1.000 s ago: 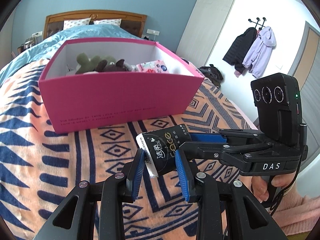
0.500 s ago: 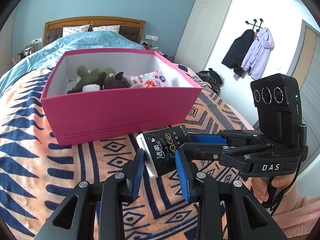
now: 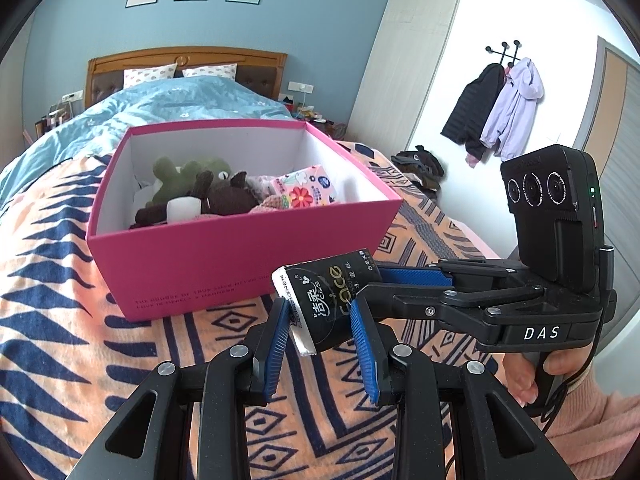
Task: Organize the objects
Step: 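Lift the black tissue pack with both grippers and carry it over the box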
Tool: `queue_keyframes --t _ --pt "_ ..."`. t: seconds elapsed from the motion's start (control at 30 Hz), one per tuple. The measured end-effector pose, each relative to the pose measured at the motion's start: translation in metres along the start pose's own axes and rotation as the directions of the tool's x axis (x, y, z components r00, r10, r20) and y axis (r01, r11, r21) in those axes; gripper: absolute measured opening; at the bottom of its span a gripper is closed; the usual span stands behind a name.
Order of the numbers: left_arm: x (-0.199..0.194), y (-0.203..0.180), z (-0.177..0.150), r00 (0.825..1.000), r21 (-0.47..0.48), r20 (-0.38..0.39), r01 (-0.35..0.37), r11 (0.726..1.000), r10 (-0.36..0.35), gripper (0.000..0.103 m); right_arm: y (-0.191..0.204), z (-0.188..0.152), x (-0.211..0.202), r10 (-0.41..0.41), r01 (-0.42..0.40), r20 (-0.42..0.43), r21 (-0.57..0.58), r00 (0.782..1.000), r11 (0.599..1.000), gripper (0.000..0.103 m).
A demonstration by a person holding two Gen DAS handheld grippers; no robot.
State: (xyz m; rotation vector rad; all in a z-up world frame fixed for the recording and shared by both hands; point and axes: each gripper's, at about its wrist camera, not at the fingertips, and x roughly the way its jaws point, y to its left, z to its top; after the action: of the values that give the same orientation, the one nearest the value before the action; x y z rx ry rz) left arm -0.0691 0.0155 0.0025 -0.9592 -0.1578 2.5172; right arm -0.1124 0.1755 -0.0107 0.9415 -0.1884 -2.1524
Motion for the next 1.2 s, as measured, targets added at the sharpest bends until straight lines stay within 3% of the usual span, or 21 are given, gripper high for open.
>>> queue_keyframes --t 1.2 --pt "-0.004 0.006 0.032 0.998 0.035 0.056 -0.008 0.999 0.006 0.031 0.001 0.036 -0.005 -0.007 0.009 0.065 -0.033 0.998 0.999 0.035"
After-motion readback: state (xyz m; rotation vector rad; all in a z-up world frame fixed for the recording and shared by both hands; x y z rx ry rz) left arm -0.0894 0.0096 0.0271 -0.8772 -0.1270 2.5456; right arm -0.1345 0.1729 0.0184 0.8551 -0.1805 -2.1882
